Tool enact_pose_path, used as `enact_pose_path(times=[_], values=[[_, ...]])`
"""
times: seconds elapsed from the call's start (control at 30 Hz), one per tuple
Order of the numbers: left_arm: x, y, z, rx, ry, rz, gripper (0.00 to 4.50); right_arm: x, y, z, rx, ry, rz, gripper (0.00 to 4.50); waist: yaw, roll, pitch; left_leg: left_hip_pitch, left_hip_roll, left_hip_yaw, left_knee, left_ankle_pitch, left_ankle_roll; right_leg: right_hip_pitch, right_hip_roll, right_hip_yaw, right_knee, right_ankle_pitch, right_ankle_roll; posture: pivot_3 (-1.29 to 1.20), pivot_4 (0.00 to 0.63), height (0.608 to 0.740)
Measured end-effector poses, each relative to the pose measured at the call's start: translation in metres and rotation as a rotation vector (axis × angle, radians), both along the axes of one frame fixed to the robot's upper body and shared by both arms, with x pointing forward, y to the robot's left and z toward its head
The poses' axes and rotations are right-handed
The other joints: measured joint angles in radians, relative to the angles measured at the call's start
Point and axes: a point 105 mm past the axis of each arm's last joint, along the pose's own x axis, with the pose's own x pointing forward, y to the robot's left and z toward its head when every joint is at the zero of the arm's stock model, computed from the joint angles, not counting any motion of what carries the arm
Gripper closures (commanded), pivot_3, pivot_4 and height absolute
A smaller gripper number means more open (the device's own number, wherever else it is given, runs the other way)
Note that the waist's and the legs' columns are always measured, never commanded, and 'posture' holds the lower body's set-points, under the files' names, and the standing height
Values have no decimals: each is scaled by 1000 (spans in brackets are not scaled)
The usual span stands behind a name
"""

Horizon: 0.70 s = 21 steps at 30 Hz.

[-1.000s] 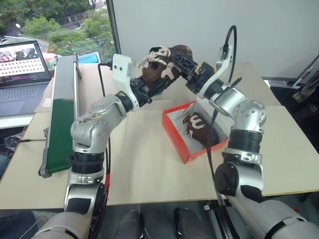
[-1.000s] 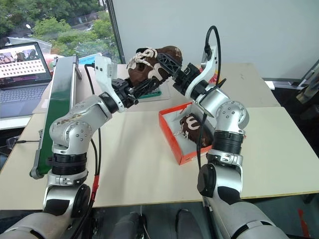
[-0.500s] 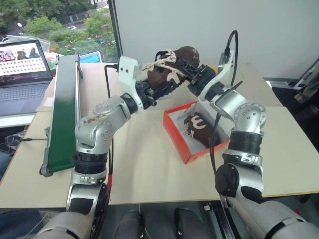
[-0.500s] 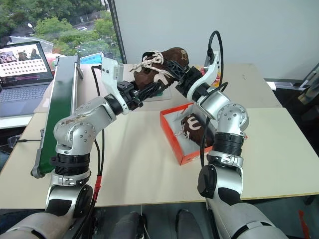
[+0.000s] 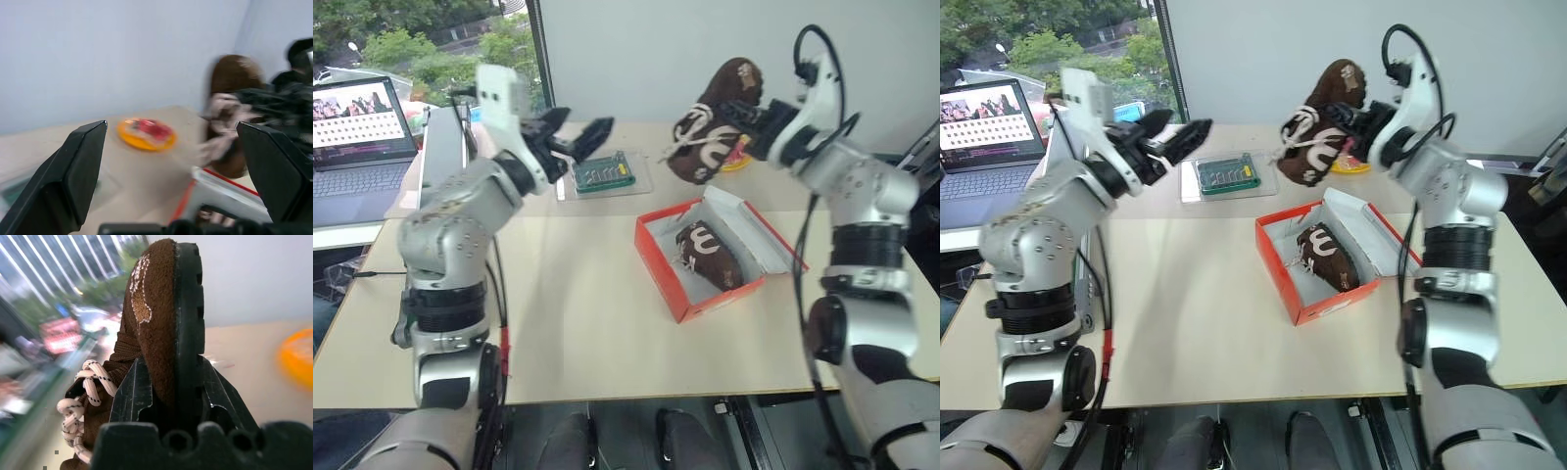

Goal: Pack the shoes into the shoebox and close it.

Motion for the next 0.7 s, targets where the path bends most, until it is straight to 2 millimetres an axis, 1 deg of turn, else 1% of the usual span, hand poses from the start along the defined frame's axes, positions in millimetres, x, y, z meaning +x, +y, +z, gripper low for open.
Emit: enact_pose_path(times=[0.03, 0.07, 0.17, 0.2, 0.4, 0.47, 0.6, 0.67, 0.7], values=[[0, 4, -3, 8, 7, 14, 0, -3, -1, -7, -117, 20, 38, 4051, -1, 0, 0, 0, 0, 0, 0, 0, 0, 0, 0, 0, 0, 0, 0, 0, 150, 740], [0, 6, -7, 16, 14, 21, 0, -5, 0, -15, -186, 44, 73, 4051, -2, 0, 0, 0, 0, 0, 0, 0, 0, 0, 0, 1, 0, 0, 0, 0, 150, 740], [1, 7, -20, 31, 55, 29, 0, -12, 6, -43, -343, 135, 184, 4051, 0, 0, 0, 0, 0, 0, 2, 0, 1, 0, 0, 1, 1, 0, 0, 0, 150, 740], [1, 7, -22, 34, 59, 29, 0, -12, 8, -51, -376, 157, 208, 4051, 1, 0, 0, 0, 0, 0, 2, 0, 0, 0, 0, 1, 1, 0, 0, 0, 150, 740], [-3, 1, -23, 39, 52, 29, 0, -16, 14, -82, -460, 245, 296, 4051, 5, 0, 0, 0, 0, 0, 2, 0, 0, 0, 0, 1, 1, 0, 0, 0, 150, 740], [-5, 1, -26, 44, 58, 33, 0, -16, 15, -96, -486, 283, 313, 4051, 5, 0, 0, 0, 0, 0, 2, 0, 0, 0, -1, 1, 1, 0, 0, 0, 150, 740], [-4, 3, -31, 46, 81, 44, 0, -14, 14, -109, -502, 306, 317, 4051, 5, 0, 0, 0, 0, 0, 2, 0, 0, 1, 0, 0, 1, 0, 0, 0, 150, 740], [-4, 4, -32, 43, 83, 55, 0, -13, 19, -118, -526, 308, 341, 4051, 5, 0, 0, 1, 0, 0, 2, 0, 0, 1, 0, 0, 1, 0, 0, 0, 150, 740], [-4, 5, -32, 41, 84, 63, 0, -14, 24, -126, -543, 317, 364, 4051, 5, 0, 0, 1, 0, 0, 2, 0, 0, 2, 0, 0, 1, 0, 0, 0, 150, 740]])
